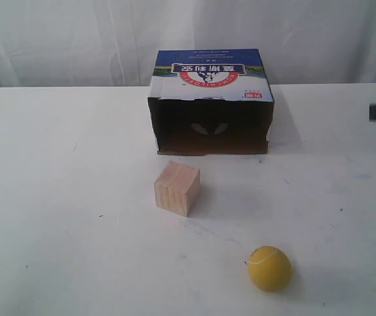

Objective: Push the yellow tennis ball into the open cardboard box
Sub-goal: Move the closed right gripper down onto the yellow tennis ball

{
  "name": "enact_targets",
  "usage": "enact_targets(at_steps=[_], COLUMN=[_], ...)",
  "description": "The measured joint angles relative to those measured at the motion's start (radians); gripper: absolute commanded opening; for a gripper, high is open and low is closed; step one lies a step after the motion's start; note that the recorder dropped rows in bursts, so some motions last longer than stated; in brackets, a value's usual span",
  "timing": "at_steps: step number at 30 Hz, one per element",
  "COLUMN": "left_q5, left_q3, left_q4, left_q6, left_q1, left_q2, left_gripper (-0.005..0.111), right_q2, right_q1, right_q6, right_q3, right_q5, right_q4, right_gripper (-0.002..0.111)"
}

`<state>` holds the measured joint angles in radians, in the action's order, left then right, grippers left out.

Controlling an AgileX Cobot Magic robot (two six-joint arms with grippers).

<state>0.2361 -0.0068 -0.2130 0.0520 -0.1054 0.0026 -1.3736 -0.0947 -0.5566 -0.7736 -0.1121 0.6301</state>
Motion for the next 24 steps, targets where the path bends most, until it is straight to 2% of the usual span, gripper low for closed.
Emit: enact_targets(at_steps=[4,8,12,15,17,20,24], left_q5=[0.0,0.0,0.0,0.0,0.0,0.0,0.0], left_q3=[0.0,0.0,0.0,0.0,0.0,0.0,0.0], left_q4=[0.0,0.0,0.0,0.0,0.0,0.0,0.0], left_q6=[0.0,0.0,0.0,0.0,0.0,0.0,0.0], left_q1=[0.0,0.0,0.0,0.0,0.0,0.0,0.0], left_q2=[0.0,0.0,0.0,0.0,0.0,0.0,0.0], left_gripper=[0.0,0.0,0.0,0.0,0.0,0.0,0.0], right_q2=[-0.188,-0.183,-0.092,-0.044,-0.033,-0.033,-0.044], right_q1=[0.029,0.1,0.193,0.269,0.323,0.394,0.44], right_q6=[0.084,0.299,0.616,0.788,0.851,0.882,0.894], right_q3=[-0.118,-0.159,-0.139,-0.075,-0.023,0.036,0.07], right_q5=[-0.452,-0.647,-0.802,-0.818,-0.779,-0.703,-0.621], right_q4=[-0.115,-0.323,-0.711,-0.974,-1.072,-1.115,-1.126], right_gripper=[0.0,0.0,0.0,0.0,0.0,0.0,0.0])
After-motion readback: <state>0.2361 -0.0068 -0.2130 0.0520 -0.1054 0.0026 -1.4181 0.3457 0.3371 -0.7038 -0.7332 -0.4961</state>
